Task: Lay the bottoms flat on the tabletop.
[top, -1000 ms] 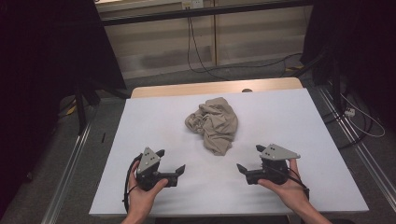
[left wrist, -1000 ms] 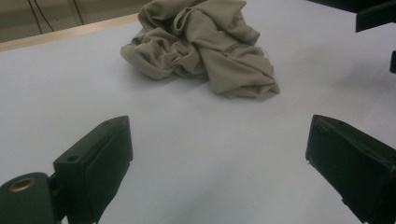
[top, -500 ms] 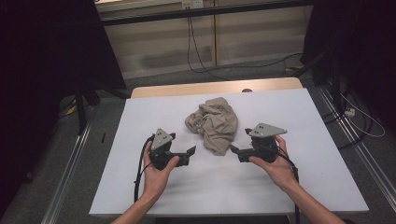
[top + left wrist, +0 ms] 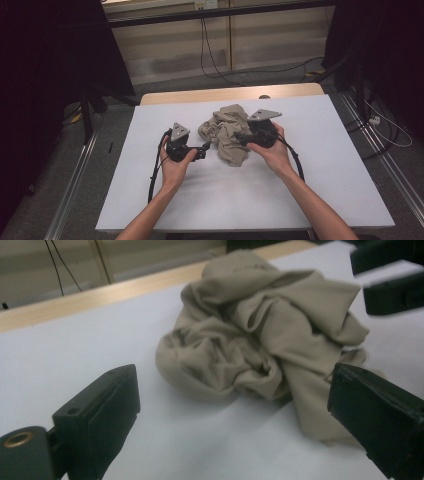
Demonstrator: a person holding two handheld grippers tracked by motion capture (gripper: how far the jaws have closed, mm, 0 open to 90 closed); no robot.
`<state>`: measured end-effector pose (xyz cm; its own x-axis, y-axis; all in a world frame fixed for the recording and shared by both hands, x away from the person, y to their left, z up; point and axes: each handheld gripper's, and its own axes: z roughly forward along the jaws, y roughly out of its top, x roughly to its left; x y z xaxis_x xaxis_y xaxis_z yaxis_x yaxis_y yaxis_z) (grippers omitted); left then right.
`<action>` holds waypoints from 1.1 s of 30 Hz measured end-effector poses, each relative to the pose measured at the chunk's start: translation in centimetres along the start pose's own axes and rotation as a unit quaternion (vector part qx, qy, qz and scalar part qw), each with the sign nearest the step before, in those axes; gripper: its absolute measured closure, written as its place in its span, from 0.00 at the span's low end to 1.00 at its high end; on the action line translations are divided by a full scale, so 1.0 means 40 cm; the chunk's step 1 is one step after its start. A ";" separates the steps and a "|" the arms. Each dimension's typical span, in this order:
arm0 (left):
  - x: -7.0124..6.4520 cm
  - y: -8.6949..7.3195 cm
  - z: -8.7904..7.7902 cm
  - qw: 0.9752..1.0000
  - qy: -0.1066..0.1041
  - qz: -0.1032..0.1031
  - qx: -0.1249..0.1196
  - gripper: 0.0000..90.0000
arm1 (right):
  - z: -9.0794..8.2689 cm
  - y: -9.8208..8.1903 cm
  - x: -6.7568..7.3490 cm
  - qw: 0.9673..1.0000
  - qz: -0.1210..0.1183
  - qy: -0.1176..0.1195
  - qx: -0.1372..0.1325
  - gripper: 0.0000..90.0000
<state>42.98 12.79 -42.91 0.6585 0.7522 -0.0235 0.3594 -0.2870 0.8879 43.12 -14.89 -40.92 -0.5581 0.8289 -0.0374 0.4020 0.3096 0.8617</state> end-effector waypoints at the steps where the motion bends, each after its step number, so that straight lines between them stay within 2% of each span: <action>1: 0.001 -0.003 0.002 1.000 -0.001 -0.005 0.005 0.07 | 0.011 0.011 0.001 1.000 -0.001 -0.004 0.003 0.37; 3: 0.003 -0.009 0.008 1.000 0.007 -0.005 0.011 0.06 | 0.032 0.034 0.002 1.000 -0.010 -0.017 0.004 0.39; 4: 0.005 -0.011 0.013 1.000 0.010 -0.003 0.016 0.06 | 0.059 0.054 0.001 1.000 -0.005 -0.023 0.000 0.46; 6: 0.006 -0.015 0.020 1.000 0.007 -0.009 0.026 0.06 | 0.068 0.058 0.001 1.000 -0.005 -0.022 0.001 0.49; 7: 0.003 -0.016 0.022 1.000 0.003 -0.017 0.024 0.06 | 0.083 0.063 0.002 1.000 -0.013 -0.025 0.004 0.53; 9: 0.001 -0.016 0.023 1.000 -0.001 -0.010 0.029 0.06 | 0.106 0.061 0.005 0.999 -0.020 -0.027 0.014 0.60; 12: -0.004 -0.016 0.022 0.999 0.002 0.006 0.033 0.05 | 0.122 0.044 0.014 0.999 -0.029 -0.009 0.027 0.85; 13: -0.005 -0.016 0.023 0.999 0.002 0.005 0.031 0.05 | 0.121 0.037 0.018 0.999 -0.037 -0.005 0.029 0.93; 15: -0.004 -0.017 0.024 1.000 0.002 -0.002 0.029 0.05 | 0.105 0.029 0.022 0.999 -0.048 -0.009 0.024 0.97; 16: -0.005 -0.017 0.025 1.000 0.002 -0.010 0.030 0.05 | 0.082 0.026 0.020 0.998 -0.056 -0.015 0.020 0.97; 17: -0.003 -0.017 0.024 0.999 0.003 -0.007 0.032 0.05 | 0.082 0.026 0.020 0.998 -0.056 -0.015 0.020 0.97; 19: -0.002 -0.017 0.024 0.999 0.003 -0.006 0.032 0.05 | 0.053 0.022 0.010 0.998 -0.059 -0.022 0.013 0.97; 23: -0.002 -0.020 0.028 0.999 0.004 -0.003 0.037 0.05 | 0.002 -0.009 -0.022 0.998 -0.051 -0.036 0.009 0.97; 24: 0.000 -0.022 0.029 0.999 0.003 0.003 0.045 0.05 | -0.005 -0.017 -0.029 0.998 -0.048 -0.036 0.011 0.97; 25: -0.003 -0.024 0.031 0.999 0.001 -0.007 0.043 0.06 | -0.015 -0.032 -0.038 0.998 -0.045 -0.039 0.015 0.97; 32: -0.004 -0.030 0.032 0.998 -0.010 0.007 0.059 0.08 | -0.078 -0.095 -0.085 0.997 -0.043 -0.059 0.025 0.98; 33: -0.006 -0.031 0.032 0.998 -0.011 0.003 0.060 0.08 | -0.092 -0.104 -0.094 0.997 -0.040 -0.061 0.027 0.98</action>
<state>43.22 12.21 -44.58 0.6753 0.7370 -0.0298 0.4307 -0.3612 0.8271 40.86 -21.01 -42.50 -0.4981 0.8505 -0.1690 0.4007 0.3986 0.8250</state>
